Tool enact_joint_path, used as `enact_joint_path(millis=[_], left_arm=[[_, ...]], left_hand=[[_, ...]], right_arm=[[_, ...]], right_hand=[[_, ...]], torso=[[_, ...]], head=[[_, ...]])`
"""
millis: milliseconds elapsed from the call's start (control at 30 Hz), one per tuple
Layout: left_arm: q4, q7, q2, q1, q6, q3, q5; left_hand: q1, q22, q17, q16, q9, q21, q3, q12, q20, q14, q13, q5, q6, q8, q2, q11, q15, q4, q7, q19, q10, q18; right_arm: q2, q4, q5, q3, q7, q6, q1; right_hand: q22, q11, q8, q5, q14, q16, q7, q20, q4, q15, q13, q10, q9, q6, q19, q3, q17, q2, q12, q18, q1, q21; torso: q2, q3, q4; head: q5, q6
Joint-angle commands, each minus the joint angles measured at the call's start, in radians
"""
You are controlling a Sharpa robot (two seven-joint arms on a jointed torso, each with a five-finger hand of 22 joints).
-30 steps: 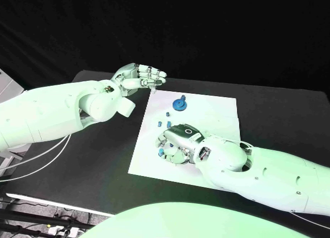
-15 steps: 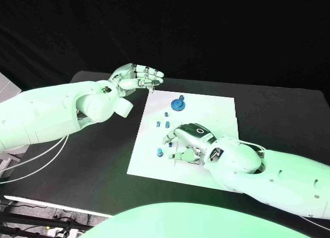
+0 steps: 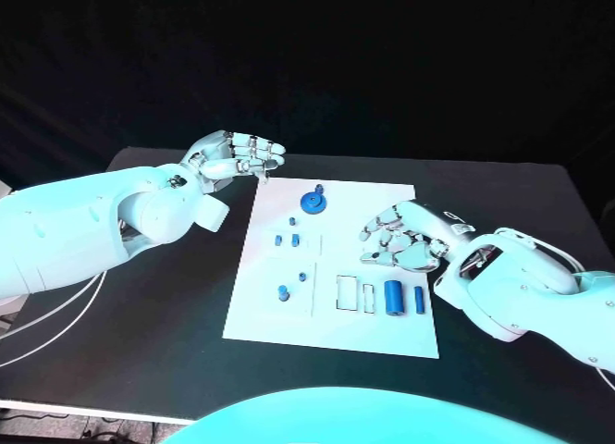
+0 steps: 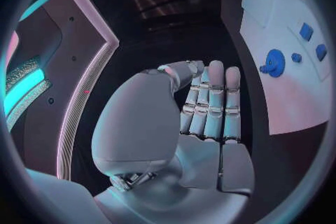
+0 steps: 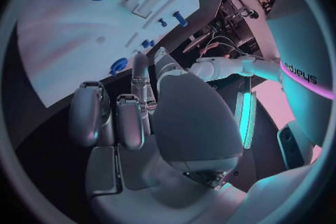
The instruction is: Assemble the parts on the task board
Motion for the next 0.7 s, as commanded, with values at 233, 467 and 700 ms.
enact_joint_path(millis=[233, 467, 700], left_arm=[[0.018, 0.007, -0.001, -0.001, 0.011, -0.002, 0.007], [0.032, 0.008, -0.002, -0.002, 0.013, -0.004, 0.007], [0.038, 0.008, -0.004, -0.003, 0.015, -0.005, 0.008]], left_hand=[[-0.011, 0.002, -0.002, -0.004, -0.002, 0.006, 0.001, 0.009, 0.0, 0.0, -0.002, 0.002, 0.006, -0.002, -0.001, -0.002, 0.001, -0.007, 0.002, -0.008, -0.007, 0.015], [-0.011, 0.002, -0.002, -0.004, -0.002, 0.006, 0.001, 0.009, 0.0, 0.0, -0.002, 0.002, 0.006, -0.002, -0.001, -0.002, 0.001, -0.007, 0.002, -0.008, -0.007, 0.015], [-0.011, 0.002, -0.002, -0.004, -0.002, 0.006, 0.001, 0.009, 0.0, 0.0, -0.002, 0.002, 0.006, -0.002, -0.001, -0.002, 0.001, -0.007, 0.002, -0.008, -0.007, 0.015]], right_arm=[[-0.136, 0.048, 0.182, -0.006, -0.115, 0.089, -0.001], [-0.169, 0.086, 0.135, -0.011, -0.233, 0.098, -0.044], [-0.153, 0.089, 0.086, -0.012, -0.308, 0.089, -0.077]], right_hand=[[0.21, -0.017, 0.087, 0.105, 0.074, 0.075, -0.013, -0.01, 0.005, -0.005, 1.097, 0.155, 0.063, -0.028, 0.068, -0.076, 0.17, 0.024, 0.901, -0.034, -0.111, 0.156], [0.239, -0.023, 0.128, 0.106, 0.093, 0.114, -0.023, -0.013, 0.008, -0.01, 1.21, 0.211, 0.099, -0.019, 0.087, -0.117, 0.276, 0.027, 0.995, -0.05, -0.178, 0.253], [0.253, -0.025, 0.146, 0.15, 0.099, 0.126, -0.026, -0.014, 0.008, -0.011, 1.234, 0.224, 0.118, -0.022, 0.097, -0.16, 0.312, 0.032, 1.016, -0.06, -0.207, 0.309]], torso=[[-0.005, 0.0001, -0.0069], [-0.005, -0.0009, -0.0054], [-0.004, -0.0015, -0.0014]], head=[[-0.04, -0.005], [-0.054, -0.008], [-0.06, -0.011]])
